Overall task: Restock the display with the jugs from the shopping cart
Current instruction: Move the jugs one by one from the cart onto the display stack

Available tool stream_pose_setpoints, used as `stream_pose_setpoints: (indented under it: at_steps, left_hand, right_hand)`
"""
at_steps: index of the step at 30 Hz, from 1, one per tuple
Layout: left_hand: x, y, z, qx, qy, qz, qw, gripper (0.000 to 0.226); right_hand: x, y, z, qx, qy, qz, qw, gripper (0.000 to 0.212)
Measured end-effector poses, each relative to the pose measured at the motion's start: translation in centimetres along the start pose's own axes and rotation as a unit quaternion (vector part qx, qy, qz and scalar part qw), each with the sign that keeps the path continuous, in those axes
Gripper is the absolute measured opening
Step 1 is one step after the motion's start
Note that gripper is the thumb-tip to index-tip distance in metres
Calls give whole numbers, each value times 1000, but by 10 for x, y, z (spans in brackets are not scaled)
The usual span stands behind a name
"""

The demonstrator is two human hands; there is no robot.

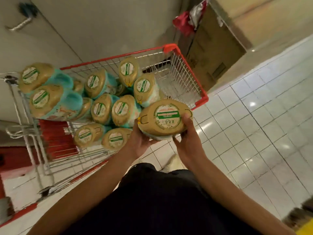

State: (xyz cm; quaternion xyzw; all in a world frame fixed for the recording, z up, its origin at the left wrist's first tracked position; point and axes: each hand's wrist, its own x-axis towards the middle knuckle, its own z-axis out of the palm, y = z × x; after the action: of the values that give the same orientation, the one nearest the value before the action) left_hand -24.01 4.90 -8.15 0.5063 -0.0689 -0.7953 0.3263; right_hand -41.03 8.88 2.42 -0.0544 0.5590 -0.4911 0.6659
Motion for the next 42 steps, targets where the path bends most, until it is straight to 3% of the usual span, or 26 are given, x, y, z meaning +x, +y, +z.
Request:
stream_pose_setpoints:
  at_steps: [4, 15, 26, 31, 34, 42]
  left_hand:
    - [23, -38, 76, 58, -15, -18, 998, 57]
    - [109, -98, 270, 180, -66, -73, 979, 61]
    - [245, -93, 485, 236, -152, -101, 955, 61]
    - [293, -73, 599, 234, -159, -109, 953, 69]
    - [321, -64, 658, 236, -161, -113, 952, 52]
    - [418, -52, 799, 210, -157, -125, 957, 58]
  right_hand:
    - [-9, -44, -74, 44, 39, -18, 998, 49]
    - [12, -150, -218, 80, 151, -131, 977, 60]
    - [112, -320, -317, 9, 247, -234, 940, 45]
    - [157, -423, -355, 31, 255, -245, 935, 44]
    - [181, -476, -375, 43, 262, -248, 932, 44]
    - [270, -606, -453, 34, 234, -259, 936, 43]
